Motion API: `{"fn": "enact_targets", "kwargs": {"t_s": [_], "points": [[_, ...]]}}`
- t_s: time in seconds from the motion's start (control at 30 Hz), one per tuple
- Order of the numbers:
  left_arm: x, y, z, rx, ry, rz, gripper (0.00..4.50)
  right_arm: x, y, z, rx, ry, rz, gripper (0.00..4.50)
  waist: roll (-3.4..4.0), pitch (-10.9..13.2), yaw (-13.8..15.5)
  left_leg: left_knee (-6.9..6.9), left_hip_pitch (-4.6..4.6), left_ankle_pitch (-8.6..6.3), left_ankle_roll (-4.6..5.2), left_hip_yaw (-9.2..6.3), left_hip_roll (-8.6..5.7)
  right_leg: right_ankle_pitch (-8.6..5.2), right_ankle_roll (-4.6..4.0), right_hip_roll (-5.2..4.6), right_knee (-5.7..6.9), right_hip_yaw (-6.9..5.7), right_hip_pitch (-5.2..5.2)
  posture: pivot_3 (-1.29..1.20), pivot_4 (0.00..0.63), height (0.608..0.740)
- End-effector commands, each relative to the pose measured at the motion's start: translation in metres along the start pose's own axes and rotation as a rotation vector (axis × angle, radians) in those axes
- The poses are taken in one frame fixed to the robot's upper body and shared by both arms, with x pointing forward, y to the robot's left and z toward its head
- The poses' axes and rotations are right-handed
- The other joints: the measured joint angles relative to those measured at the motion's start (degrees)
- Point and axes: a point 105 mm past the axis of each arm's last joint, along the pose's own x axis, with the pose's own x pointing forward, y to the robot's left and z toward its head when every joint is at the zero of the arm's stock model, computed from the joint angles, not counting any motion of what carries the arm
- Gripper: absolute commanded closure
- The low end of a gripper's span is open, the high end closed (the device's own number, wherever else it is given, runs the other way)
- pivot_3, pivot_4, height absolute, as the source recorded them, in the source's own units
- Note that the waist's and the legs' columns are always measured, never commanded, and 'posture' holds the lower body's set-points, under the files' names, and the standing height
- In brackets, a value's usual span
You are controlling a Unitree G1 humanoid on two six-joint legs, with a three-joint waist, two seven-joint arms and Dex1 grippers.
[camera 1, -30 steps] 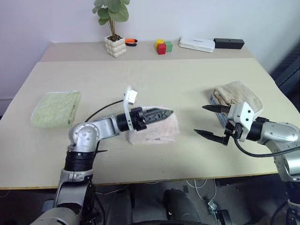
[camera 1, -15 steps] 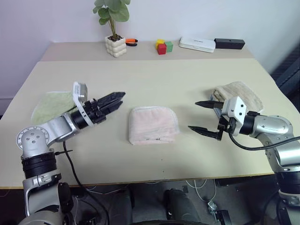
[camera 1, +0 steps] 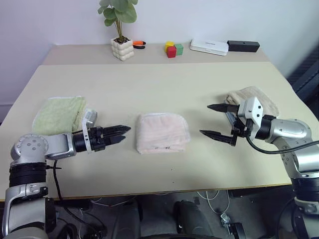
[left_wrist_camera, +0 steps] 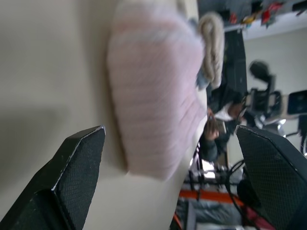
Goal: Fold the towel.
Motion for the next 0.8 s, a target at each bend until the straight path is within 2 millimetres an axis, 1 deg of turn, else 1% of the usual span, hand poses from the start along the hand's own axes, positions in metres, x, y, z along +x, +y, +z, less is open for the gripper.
{"fn": "enact_targets", "kwargs": {"t_s": [0.03, 0.1, 0.2, 0.3, 0.4, 0.47, 0.53, 0.6, 0.7, 0.8], "points": [[0.004, -0.008, 0.003, 0.012, 0.034, -0.056, 0.04, -0.006, -0.001, 0.012, -0.041, -0.013, -0.014, 0.0, 0.0, 0.0, 0.0, 0.0, 0.0, 0.0, 0.0, 0.0, 0.0, 0.0, 0.0, 0.0, 0.0, 0.0, -0.01, 0.0, 0.15, 0.74], [0.009, -0.009, 0.004, 0.007, 0.044, -0.082, 0.04, -0.007, -0.001, 0.011, -0.046, -0.004, -0.015, 0.0, 0.0, 0.0, 0.0, 0.01, -0.01, 0.0, 0.0, 0.0, 0.0, 0.0, 0.0, 0.0, 0.01, 0.0, -0.01, 0.0, 0.15, 0.74], [0.016, -0.004, 0.009, -0.004, 0.035, -0.088, 0.04, -0.007, 0.001, 0.012, -0.048, 0.0, -0.017, 0.0, 0.0, 0.0, 0.0, 0.02, -0.01, 0.0, 0.0, 0.01, 0.0, 0.0, 0.0, -0.01, 0.0, 0.0, -0.01, 0.0, 0.15, 0.74], [0.023, 0.0, 0.006, 0.007, 0.071, -0.079, 0.04, -0.009, 0.002, 0.012, -0.049, 0.004, -0.02, 0.0, 0.0, 0.0, -0.1, 0.0, -0.02, 0.0, 0.0, 0.01, 0.0, 0.0, 0.01, 0.0, 0.0, 0.0, -0.02, 0.0, 0.15, 0.74], [0.03, 0.0, 0.002, -0.006, 0.098, -0.103, 0.04, -0.01, 0.003, 0.012, -0.051, 0.01, -0.027, 0.0, 0.0, 0.0, 0.0, -0.01, -0.02, 0.0, 0.0, 0.01, 0.0, 0.02, 0.03, 0.0, 0.01, 0.0, -0.03, 0.0, 0.15, 0.74], [0.033, 0.0, -0.001, -0.035, 0.107, -0.118, 0.04, -0.01, 0.004, 0.012, -0.051, 0.011, -0.028, 0.0, 0.0, 0.0, 0.0, 0.0, -0.02, 0.0, 0.01, 0.01, 0.0, 0.02, 0.03, 0.0, 0.01, 0.0, -0.02, 0.0, 0.15, 0.74], [0.034, 0.004, -0.006, -0.009, 0.127, -0.102, 0.04, -0.009, 0.007, 0.014, -0.048, 0.006, -0.022, 0.0, 0.0, 0.0, 0.0, 0.02, -0.02, 0.0, 0.01, 0.01, -0.01, 0.01, 0.02, -0.01, 0.02, 0.0, -0.01, 0.0, 0.15, 0.74], [0.037, 0.01, -0.006, -0.008, 0.128, -0.081, 0.04, -0.007, 0.011, 0.015, -0.046, 0.002, -0.015, 0.0, 0.01, 0.0, 0.1, 0.02, -0.02, 0.0, 0.01, 0.0, -0.01, 0.01, 0.01, -0.01, 0.01, 0.0, -0.01, 0.0, 0.15, 0.74], [0.043, 0.017, -0.005, -0.004, 0.129, -0.054, 0.04, -0.006, 0.011, 0.016, -0.044, -0.002, -0.022, 0.0, 0.06, 0.0, 0.4, 0.06, -0.01, 0.0, 0.01, 0.0, -0.01, 0.01, 0.01, -0.01, 0.02, 0.0, 0.03, 0.0, 0.15, 0.74], [0.052, 0.013, -0.003, 0.004, 0.134, -0.075, 0.04, -0.006, 0.011, 0.015, -0.042, 0.0, -0.024, 0.0, 0.08, -0.1, 0.9, 0.14, 0.05, 0.0, 0.01, 0.0, -0.03, 0.0, -0.01, -0.03, 0.02, 0.0, 0.13, 0.0, 0.15, 0.74]]}}
